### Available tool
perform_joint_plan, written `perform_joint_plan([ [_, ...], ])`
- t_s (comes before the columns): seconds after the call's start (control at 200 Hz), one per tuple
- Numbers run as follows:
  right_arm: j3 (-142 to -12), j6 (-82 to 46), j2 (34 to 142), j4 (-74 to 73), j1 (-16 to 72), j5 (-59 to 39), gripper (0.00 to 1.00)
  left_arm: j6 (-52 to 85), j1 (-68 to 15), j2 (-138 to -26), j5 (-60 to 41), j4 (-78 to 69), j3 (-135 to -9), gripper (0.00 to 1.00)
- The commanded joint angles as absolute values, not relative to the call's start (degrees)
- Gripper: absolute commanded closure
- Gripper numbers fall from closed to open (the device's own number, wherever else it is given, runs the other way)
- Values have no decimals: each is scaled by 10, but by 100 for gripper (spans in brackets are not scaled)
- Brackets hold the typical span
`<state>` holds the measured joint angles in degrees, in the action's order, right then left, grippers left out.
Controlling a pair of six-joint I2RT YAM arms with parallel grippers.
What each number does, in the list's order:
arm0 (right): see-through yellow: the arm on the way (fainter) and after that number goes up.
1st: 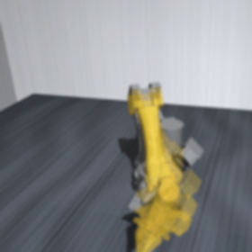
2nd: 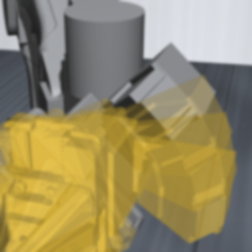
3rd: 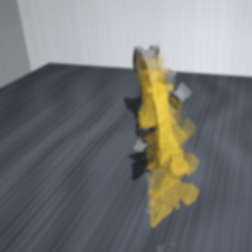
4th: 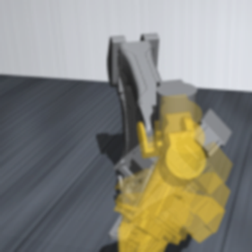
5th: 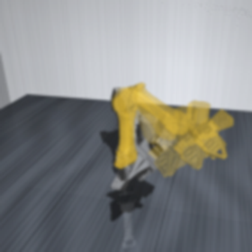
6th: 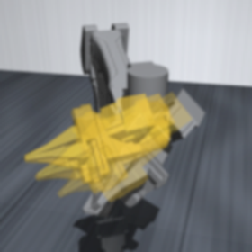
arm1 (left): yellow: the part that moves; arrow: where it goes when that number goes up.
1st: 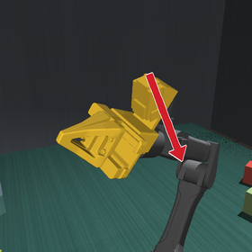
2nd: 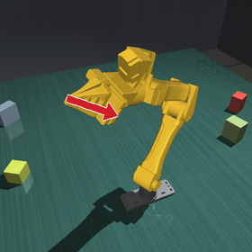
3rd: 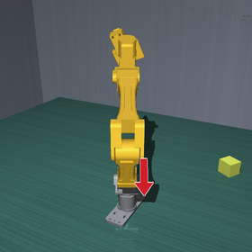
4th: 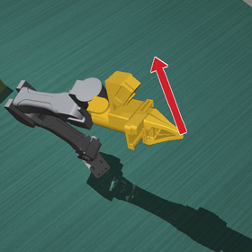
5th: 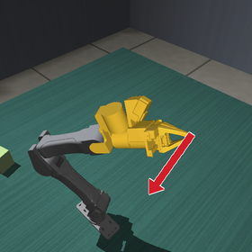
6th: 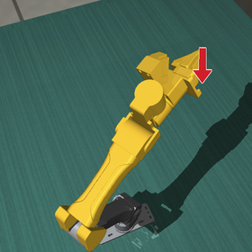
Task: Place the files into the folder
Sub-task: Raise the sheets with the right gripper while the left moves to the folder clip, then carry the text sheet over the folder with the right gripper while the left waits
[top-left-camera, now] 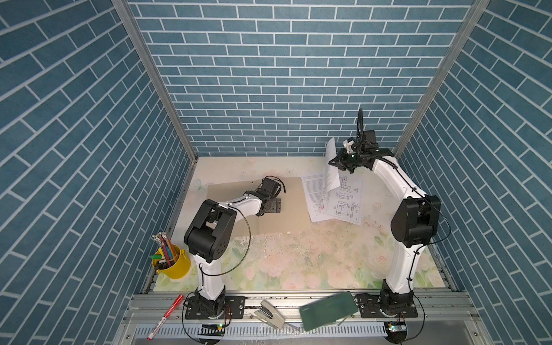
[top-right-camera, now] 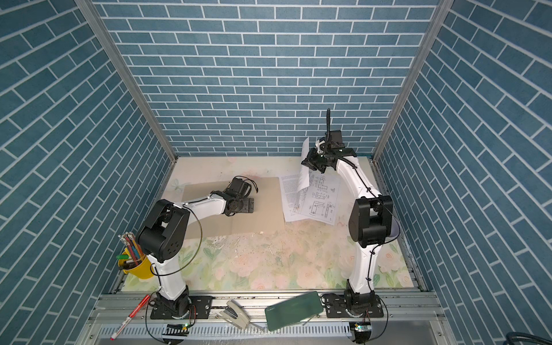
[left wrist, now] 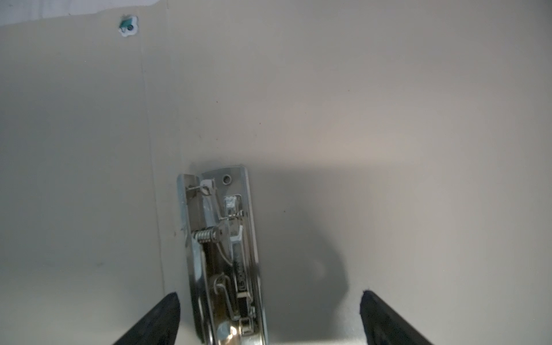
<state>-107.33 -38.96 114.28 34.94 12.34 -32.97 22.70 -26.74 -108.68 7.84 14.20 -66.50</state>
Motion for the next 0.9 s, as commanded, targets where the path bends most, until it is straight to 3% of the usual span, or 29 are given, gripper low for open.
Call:
perform_joint_plan([
  [0.0,-1058,-374,1112,348,119,-326,100,249,-265,-1102,26,144,-675,8],
  [0.895,-1048,-389,1079,368,97,-288,100,347,-323,-1103,-159,28,-655,14],
])
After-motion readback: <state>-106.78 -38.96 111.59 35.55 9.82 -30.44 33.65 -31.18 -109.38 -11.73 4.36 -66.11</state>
